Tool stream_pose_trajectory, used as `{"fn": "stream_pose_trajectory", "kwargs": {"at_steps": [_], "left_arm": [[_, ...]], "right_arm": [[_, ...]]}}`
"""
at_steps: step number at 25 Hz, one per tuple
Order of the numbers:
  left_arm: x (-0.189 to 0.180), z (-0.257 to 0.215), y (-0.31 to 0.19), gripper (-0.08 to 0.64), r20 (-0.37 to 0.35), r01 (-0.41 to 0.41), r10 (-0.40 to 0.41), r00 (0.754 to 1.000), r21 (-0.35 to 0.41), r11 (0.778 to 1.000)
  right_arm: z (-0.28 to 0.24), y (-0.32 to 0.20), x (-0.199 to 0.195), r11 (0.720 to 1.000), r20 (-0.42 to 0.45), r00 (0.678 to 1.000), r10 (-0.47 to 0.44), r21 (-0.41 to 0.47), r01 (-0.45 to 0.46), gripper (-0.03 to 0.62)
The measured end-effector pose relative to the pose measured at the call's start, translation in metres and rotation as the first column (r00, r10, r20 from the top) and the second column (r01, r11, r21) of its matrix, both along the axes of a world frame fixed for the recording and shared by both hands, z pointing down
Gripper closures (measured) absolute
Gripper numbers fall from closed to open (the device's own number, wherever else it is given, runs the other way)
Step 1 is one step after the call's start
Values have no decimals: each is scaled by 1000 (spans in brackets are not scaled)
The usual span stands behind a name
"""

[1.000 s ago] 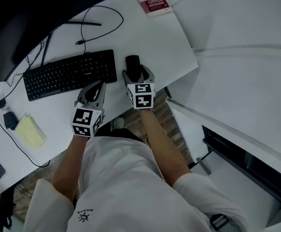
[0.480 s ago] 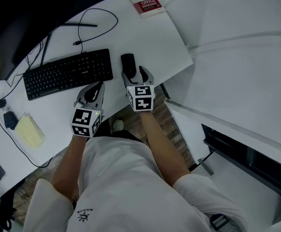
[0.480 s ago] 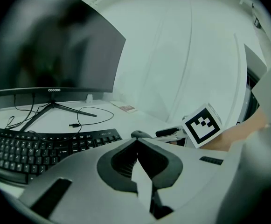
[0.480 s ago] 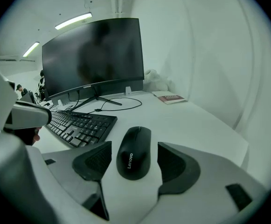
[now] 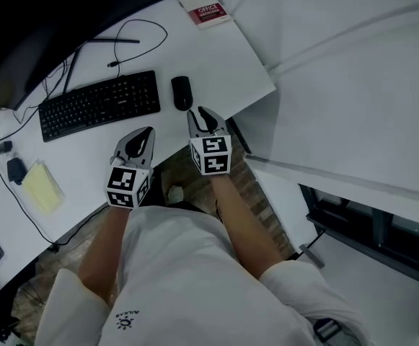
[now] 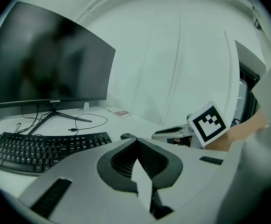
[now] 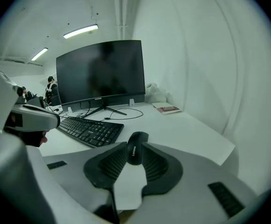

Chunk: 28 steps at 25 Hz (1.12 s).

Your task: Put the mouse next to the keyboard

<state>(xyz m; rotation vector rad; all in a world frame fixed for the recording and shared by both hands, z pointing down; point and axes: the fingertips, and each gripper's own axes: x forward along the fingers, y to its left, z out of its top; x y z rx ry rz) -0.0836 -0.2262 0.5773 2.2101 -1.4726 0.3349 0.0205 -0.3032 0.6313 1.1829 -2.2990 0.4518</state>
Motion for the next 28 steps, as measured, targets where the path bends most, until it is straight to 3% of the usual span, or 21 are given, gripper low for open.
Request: {"fn": "stream_pose_trajectory", "kwargs": {"at_steps": [8, 21, 28], "left_arm": [[22, -31, 41, 549, 32, 15, -17, 999, 54, 998], [62, -69, 110, 549, 65, 10, -18, 998, 127, 992], [67, -89, 135, 549, 58, 12, -22, 998, 168, 986]], "right_arm": [[-34, 52, 33, 999, 70, 998, -7, 50, 3, 557], [-74, 144, 93, 997, 221, 975, 0, 73, -17, 574], [-95, 174, 113, 994, 255, 967, -2, 109, -27, 574]]}}
